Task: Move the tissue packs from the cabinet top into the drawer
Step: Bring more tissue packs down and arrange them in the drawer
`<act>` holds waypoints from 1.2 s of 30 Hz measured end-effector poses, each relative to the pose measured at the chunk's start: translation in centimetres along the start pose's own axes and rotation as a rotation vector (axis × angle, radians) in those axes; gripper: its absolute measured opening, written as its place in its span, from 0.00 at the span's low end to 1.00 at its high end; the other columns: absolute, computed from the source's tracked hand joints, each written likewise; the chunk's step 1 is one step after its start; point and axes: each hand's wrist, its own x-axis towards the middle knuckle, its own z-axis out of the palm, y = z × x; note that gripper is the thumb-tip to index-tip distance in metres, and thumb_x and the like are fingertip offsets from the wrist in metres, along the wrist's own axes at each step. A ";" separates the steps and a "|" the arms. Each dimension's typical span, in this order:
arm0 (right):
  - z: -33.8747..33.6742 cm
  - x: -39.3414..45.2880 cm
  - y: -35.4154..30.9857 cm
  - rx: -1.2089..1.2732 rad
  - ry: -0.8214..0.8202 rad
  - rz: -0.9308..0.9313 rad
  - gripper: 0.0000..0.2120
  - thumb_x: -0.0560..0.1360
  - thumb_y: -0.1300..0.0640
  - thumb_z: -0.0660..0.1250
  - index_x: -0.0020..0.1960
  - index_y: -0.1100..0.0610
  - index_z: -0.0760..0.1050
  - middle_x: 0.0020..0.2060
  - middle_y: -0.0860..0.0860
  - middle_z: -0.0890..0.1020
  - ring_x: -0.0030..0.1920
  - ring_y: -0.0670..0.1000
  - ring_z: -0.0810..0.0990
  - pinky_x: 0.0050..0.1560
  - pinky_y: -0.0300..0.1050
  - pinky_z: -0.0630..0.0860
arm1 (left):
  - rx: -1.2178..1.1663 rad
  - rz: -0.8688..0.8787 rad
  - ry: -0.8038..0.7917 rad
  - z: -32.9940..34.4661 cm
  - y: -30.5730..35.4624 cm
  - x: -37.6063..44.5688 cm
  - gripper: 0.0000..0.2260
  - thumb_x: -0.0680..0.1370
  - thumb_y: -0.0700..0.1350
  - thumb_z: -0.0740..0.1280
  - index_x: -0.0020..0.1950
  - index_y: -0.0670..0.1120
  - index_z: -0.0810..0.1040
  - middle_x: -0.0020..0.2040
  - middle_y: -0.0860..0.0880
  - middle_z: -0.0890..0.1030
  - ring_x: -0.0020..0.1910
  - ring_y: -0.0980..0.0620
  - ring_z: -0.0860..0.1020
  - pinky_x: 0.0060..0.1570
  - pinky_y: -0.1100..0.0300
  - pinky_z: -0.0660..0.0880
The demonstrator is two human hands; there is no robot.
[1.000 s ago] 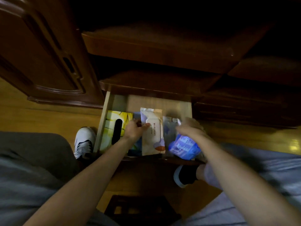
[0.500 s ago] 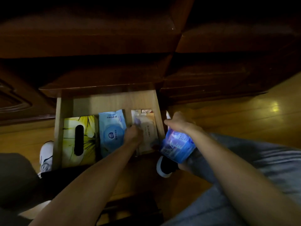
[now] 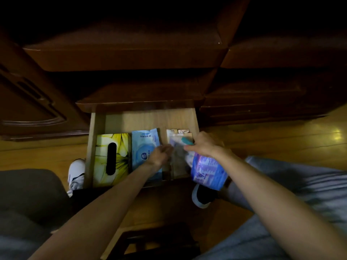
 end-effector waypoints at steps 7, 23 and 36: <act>-2.6 -0.4 2.1 0.120 0.174 0.109 0.21 0.77 0.39 0.65 0.34 0.54 0.78 0.32 0.50 0.81 0.35 0.53 0.82 0.35 0.44 0.72 | 0.447 0.183 0.064 3.6 0.6 1.1 0.11 0.77 0.42 0.70 0.56 0.37 0.81 0.54 0.39 0.84 0.54 0.41 0.82 0.53 0.49 0.79; -1.2 0.3 3.1 0.167 0.203 0.076 0.16 0.78 0.41 0.65 0.42 0.51 0.82 0.34 0.47 0.83 0.35 0.48 0.82 0.40 0.48 0.81 | 0.594 0.211 0.279 6.7 0.0 2.2 0.43 0.76 0.45 0.72 0.81 0.45 0.47 0.79 0.41 0.51 0.68 0.40 0.70 0.65 0.45 0.72; -3.4 0.1 0.7 0.456 0.181 0.025 0.17 0.78 0.44 0.65 0.38 0.56 0.78 0.33 0.51 0.81 0.40 0.56 0.84 0.39 0.45 0.73 | -0.024 -0.097 0.089 3.7 0.9 -0.6 0.18 0.84 0.51 0.59 0.69 0.42 0.72 0.69 0.38 0.75 0.64 0.43 0.75 0.59 0.54 0.72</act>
